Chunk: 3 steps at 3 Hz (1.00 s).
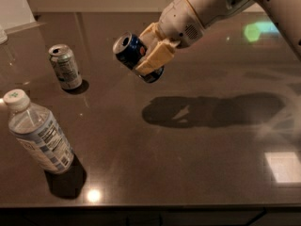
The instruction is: Place pepsi can upright
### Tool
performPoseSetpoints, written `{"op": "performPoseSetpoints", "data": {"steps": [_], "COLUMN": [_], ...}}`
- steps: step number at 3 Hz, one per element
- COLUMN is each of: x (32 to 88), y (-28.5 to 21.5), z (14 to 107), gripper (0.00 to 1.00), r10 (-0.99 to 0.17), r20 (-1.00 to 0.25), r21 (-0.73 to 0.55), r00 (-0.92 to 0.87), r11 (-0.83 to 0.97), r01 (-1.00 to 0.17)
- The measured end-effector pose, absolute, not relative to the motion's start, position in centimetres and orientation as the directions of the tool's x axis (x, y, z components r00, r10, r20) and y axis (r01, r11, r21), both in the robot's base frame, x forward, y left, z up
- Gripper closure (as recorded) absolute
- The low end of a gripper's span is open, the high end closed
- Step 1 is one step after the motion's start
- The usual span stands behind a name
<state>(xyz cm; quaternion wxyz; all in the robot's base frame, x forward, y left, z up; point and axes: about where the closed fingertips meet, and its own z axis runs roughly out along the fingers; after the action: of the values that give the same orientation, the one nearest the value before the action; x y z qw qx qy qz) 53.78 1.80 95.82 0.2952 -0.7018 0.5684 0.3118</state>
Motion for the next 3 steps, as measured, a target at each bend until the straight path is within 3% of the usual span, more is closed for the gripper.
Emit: {"op": "performPoseSetpoints", "data": {"steps": [3], "x": [53.8], "y": [-0.1], "z": [92.6], "gripper": [1.00], "r10": [-0.340], "r20": [-0.939], "r21": [0.089], "r00": [-0.055], "r11": [-0.087], "r01": [-0.992]}}
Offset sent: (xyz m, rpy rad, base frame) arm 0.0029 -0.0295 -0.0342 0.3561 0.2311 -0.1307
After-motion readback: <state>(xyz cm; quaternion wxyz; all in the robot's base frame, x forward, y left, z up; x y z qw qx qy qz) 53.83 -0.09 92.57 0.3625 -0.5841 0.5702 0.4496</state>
